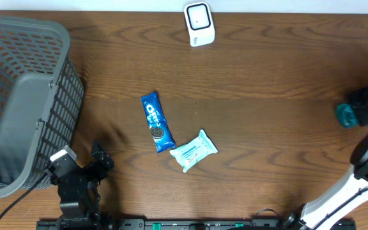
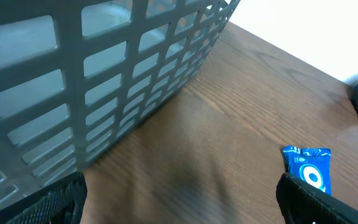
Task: Scan the item barcode
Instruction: 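Move the right gripper left toward the green wipes pack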
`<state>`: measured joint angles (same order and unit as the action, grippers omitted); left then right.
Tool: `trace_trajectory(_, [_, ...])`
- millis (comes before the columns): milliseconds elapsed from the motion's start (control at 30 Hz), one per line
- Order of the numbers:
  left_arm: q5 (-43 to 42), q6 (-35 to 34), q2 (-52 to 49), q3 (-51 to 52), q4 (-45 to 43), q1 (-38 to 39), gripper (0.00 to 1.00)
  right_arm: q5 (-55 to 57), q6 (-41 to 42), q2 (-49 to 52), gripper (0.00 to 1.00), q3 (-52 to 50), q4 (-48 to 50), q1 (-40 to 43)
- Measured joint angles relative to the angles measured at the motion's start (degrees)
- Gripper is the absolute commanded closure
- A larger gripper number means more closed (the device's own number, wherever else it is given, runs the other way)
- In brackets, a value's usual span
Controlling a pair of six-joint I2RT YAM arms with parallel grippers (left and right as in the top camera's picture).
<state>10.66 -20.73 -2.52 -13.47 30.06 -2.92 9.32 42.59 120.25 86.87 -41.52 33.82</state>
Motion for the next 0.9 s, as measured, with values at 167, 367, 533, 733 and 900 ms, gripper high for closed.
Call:
trace_trajectory(167, [0.00, 0.00, 0.00, 0.00, 0.00, 0.00, 0.02, -1.11, -4.26, -0.20, 0.01, 0.00, 5.14, 5.18])
trace_trajectory(367, [0.00, 0.00, 0.00, 0.00, 0.00, 0.00, 0.02, -9.42, -11.41, -0.42, 0.01, 3.72, 3.63, 6.97])
trace_trajectory(533, [0.00, 0.00, 0.00, 0.00, 0.00, 0.02, 0.02, -17.88, -13.68, -3.61, 0.01, 10.82, -3.61, 3.78])
trace_trajectory(733, [0.00, 0.00, 0.00, 0.00, 0.00, 0.02, 0.02, -21.88, -13.88, -15.39, 0.01, 14.69, -16.98, -9.35])
trace_trajectory(900, [0.00, 0.00, 0.00, 0.00, 0.00, 0.02, 0.02, -23.69, -2.80, -19.93, 0.01, 15.13, -37.51, -24.74])
